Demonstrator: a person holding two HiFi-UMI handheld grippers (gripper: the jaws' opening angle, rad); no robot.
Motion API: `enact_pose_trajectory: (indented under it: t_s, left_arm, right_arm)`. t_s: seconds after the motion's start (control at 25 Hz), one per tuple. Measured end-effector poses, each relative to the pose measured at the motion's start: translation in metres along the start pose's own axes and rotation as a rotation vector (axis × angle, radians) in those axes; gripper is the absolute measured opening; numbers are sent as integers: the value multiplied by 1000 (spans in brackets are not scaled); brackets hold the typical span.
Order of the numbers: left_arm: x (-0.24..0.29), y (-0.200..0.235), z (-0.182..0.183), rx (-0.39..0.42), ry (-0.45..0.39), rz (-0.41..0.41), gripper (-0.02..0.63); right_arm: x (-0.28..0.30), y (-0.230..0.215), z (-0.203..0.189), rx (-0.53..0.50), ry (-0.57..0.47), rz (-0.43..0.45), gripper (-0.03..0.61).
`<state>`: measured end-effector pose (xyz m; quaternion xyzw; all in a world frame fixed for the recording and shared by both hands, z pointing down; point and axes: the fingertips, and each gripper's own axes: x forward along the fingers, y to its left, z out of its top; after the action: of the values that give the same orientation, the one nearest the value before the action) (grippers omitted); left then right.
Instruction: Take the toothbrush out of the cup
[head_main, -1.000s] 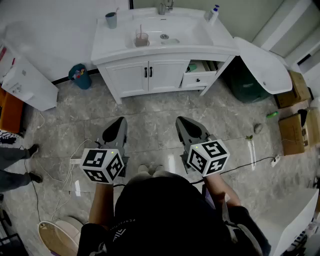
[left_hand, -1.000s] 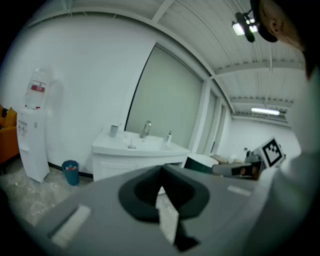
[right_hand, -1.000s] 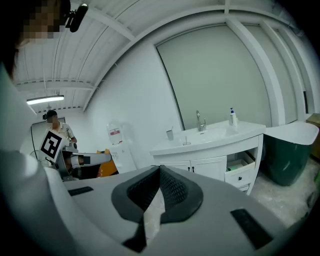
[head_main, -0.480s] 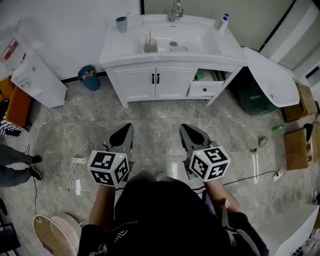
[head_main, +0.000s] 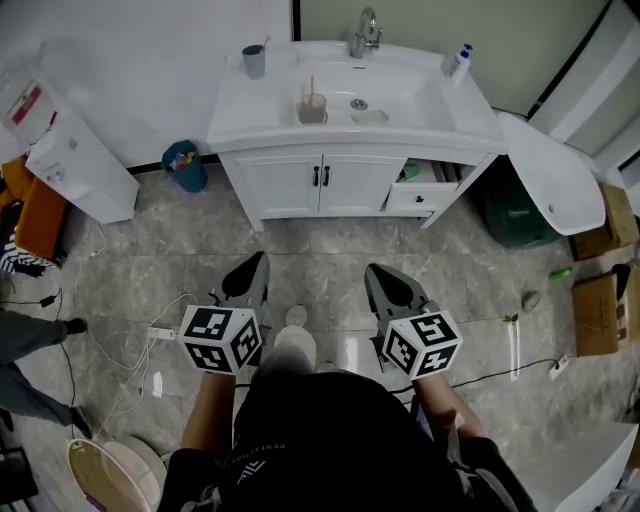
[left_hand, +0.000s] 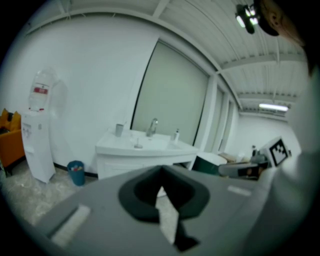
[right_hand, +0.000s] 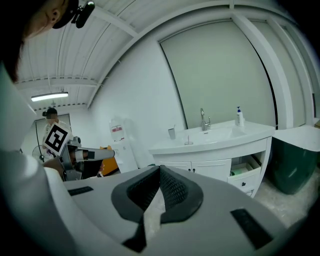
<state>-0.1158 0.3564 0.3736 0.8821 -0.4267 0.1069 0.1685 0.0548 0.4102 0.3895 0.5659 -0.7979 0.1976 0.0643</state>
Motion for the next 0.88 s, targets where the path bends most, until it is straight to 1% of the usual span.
enact_pose_trajectory:
  t_s: [0.08,0.36,0.56,0.88]
  left_arm:
    - [12,9,4,2,7,-9,6]
    - [55,51,24,-6,26,-42,6]
    - [84,77,41,-2,35,-79,6]
    - [117,119,65,41,27,-115,6]
  right_arm:
    - [14,-4,4,-5,2,-10,-2]
    - [77,-2,29,-24,18,13,-2]
    - [120,-8,44,-20,33,1,-2]
    - [178,-7,61,-7,44,-9,-2]
